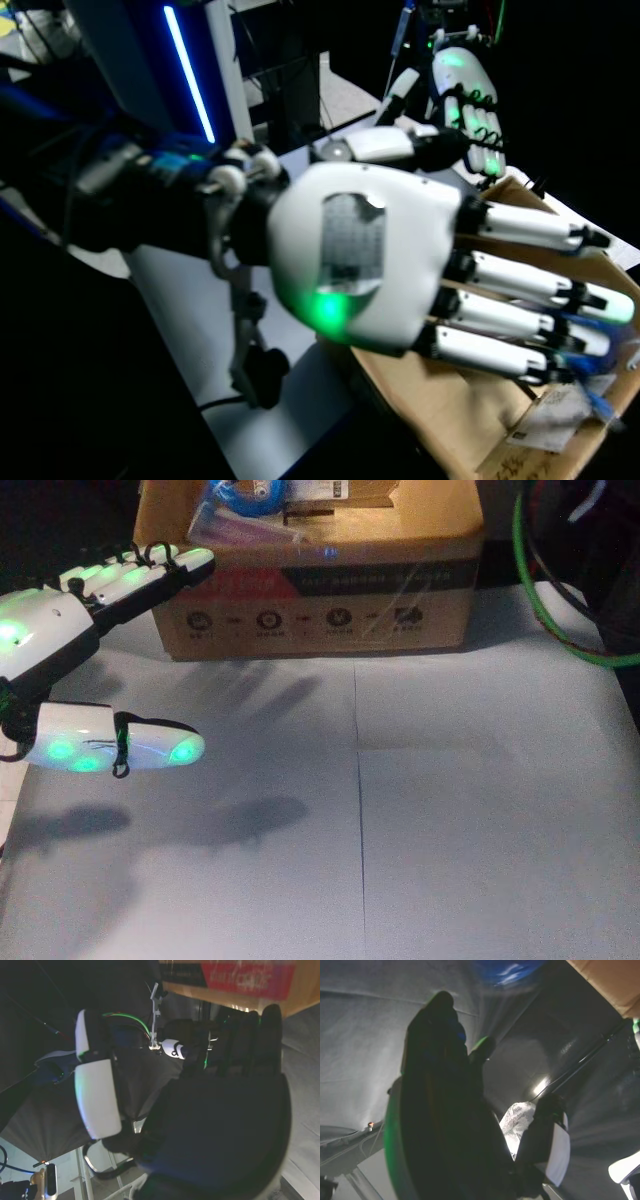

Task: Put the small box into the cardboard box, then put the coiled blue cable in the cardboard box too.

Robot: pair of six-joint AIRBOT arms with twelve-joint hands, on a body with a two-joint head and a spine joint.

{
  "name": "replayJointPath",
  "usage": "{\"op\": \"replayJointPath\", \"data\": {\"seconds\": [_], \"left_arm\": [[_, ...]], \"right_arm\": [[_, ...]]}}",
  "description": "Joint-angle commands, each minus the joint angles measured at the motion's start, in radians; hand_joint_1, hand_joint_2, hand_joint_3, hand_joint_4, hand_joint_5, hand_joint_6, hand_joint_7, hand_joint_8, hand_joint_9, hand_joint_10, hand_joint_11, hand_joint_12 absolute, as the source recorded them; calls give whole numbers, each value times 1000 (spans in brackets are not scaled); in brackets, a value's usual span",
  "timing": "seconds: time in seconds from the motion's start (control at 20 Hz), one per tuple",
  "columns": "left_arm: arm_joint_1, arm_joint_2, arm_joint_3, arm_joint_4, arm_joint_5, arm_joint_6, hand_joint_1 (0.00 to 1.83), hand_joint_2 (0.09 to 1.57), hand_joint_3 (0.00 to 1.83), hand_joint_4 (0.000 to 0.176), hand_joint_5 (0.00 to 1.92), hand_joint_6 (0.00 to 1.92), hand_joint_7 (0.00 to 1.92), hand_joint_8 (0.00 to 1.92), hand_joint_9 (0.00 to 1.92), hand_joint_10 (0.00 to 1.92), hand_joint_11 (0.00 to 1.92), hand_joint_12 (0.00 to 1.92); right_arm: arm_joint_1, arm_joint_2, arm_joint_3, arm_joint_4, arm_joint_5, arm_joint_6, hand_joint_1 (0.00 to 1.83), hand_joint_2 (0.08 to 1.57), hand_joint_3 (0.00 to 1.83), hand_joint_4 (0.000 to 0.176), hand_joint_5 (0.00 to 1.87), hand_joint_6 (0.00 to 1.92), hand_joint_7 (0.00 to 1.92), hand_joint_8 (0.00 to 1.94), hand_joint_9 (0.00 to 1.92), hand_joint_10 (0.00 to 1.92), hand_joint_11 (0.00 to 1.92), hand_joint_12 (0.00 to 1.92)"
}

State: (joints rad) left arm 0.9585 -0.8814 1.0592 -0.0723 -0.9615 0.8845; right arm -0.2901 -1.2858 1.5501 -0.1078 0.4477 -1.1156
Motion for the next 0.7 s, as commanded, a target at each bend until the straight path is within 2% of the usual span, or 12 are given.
{"op": "replayJointPath", "data": {"seconds": [0.0,0.05,0.15,0.2,0.3,0.35,0.4,0.45,0.5,0.55,0.6,0.65], "left_arm": [[-14,1,3,-10,-121,-9,550,868,0,176,18,4,0,0,0,0,16,5],[-14,1,2,-12,-123,-10,579,870,0,176,25,5,0,0,0,0,1,0],[-14,2,2,-15,-125,-10,570,876,1,176,19,1,0,0,0,0,1,0],[-14,5,1,-16,-130,-10,562,875,0,176,23,2,0,0,0,0,8,3],[-13,12,1,-26,-148,-9,559,862,0,176,16,0,0,0,0,0,14,5],[-12,19,-1,-35,-163,-9,555,851,0,176,20,2,0,0,0,0,12,4],[-12,24,-3,-39,-171,-9,537,858,0,176,20,1,0,0,0,0,32,12],[-3,35,-8,-52,-192,-9,531,859,0,176,26,4,0,0,0,0,38,14],[7,44,-14,-61,-209,-9,540,856,0,176,20,1,0,0,0,0,29,10],[22,56,-23,-71,-229,-7,528,850,0,176,2,0,0,0,0,0,12,2],[36,67,-34,-82,-250,-2,525,849,0,176,0,0,0,0,0,0,11,1],[56,80,-46,-96,-276,5,473,813,0,176,0,0,0,0,0,0,16,3]], "right_arm": [[22,14,-9,14,143,5,348,946,1,157,47,0,118,4,215,12,0,1075],[21,34,-27,9,156,5,356,959,2,153,56,1,140,3,214,5,0,1013],[20,64,-54,9,181,5,339,968,2,158,58,0,123,1,194,3,0,930],[12,91,-79,9,204,5,357,977,2,150,80,3,129,2,168,3,0,771],[-20,155,-140,9,268,5,349,990,2,161,108,4,145,1,174,5,0,714],[-53,206,-191,9,318,5,366,990,1,160,118,3,143,0,157,0,0,643],[-70,231,-216,9,351,5,357,969,0,164,111,1,132,1,146,1,0,726],[-119,285,-270,10,427,5,347,960,0,159,112,1,130,0,138,1,0,715],[-157,319,-303,13,475,5,401,969,1,132,135,4,137,4,122,9,0,591],[-201,354,-344,30,533,5,393,975,1,130,119,3,117,2,90,5,0,406],[-248,388,-380,45,584,5,391,975,1,131,116,2,113,1,85,3,0,379],[-300,421,-417,63,636,5,405,939,0,133,122,1,106,1,61,0,0,191]]}}
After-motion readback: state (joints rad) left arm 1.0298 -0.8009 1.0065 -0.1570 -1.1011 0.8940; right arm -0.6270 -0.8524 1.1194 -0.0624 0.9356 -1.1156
